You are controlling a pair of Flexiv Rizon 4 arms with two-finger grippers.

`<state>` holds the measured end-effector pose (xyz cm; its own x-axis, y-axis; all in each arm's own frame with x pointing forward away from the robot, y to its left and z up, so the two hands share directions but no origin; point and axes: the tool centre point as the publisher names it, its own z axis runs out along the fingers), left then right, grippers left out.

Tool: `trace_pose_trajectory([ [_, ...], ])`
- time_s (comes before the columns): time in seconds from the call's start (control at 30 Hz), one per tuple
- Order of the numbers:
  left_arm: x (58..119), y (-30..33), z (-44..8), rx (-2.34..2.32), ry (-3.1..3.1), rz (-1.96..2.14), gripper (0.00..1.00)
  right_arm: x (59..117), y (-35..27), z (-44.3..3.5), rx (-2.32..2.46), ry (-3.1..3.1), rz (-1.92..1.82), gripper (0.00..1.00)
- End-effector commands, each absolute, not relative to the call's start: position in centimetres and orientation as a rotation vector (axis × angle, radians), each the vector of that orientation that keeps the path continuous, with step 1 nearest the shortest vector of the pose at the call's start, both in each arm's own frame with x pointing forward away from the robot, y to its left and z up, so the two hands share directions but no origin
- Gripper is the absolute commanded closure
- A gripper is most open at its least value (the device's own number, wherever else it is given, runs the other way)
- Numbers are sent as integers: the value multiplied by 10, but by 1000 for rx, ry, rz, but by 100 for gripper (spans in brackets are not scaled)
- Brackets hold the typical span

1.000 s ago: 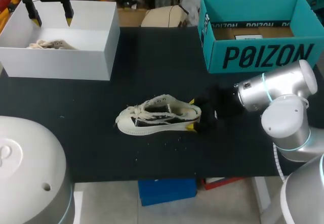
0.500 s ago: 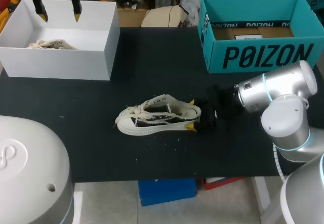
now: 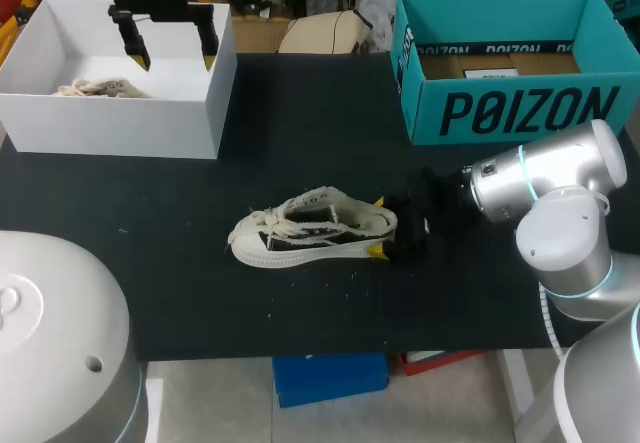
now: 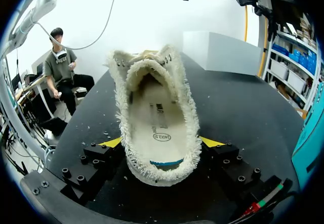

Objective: Take the shoe out of the shoebox, open the shoe tongue, remove and reinsert the insole, then place the shoe into the shoebox

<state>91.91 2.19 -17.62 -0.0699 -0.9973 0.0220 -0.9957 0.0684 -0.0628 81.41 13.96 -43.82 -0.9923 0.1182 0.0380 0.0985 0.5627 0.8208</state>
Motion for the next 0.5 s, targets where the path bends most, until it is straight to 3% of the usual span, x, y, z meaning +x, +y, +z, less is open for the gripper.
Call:
trace_pose_trajectory([
  [0.03,898,-9,-179,-2049,2255,-114,0,816,142,-442,194,2759,1442,100],
  [0.5,898,-9,-179,-2049,2255,-114,0,816,142,-442,194,2759,1442,100],
])
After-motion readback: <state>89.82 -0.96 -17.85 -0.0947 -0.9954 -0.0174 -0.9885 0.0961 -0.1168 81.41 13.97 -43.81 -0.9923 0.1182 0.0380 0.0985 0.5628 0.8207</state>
